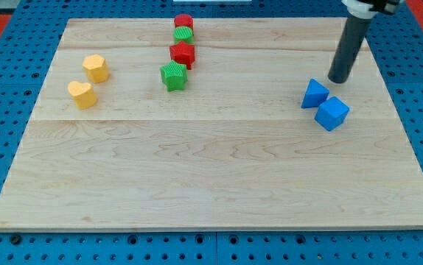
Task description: Move blue triangle at the bottom of yellow heart
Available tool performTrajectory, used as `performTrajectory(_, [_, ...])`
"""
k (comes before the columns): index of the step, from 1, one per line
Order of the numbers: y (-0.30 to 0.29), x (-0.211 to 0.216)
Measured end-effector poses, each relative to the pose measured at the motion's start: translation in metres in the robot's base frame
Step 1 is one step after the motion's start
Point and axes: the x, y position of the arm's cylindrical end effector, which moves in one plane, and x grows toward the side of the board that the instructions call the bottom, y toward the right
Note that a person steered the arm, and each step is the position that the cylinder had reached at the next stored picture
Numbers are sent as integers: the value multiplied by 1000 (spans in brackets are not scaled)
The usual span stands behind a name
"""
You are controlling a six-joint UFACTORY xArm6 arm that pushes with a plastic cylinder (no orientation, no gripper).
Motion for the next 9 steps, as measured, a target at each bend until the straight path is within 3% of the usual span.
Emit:
performTrajectory(1, [-46, 29])
performTrajectory(3, [-177, 46])
performTrajectory(6, [-185, 129])
performTrajectory(7, [-224, 139])
performTrajectory(9, [-224, 167])
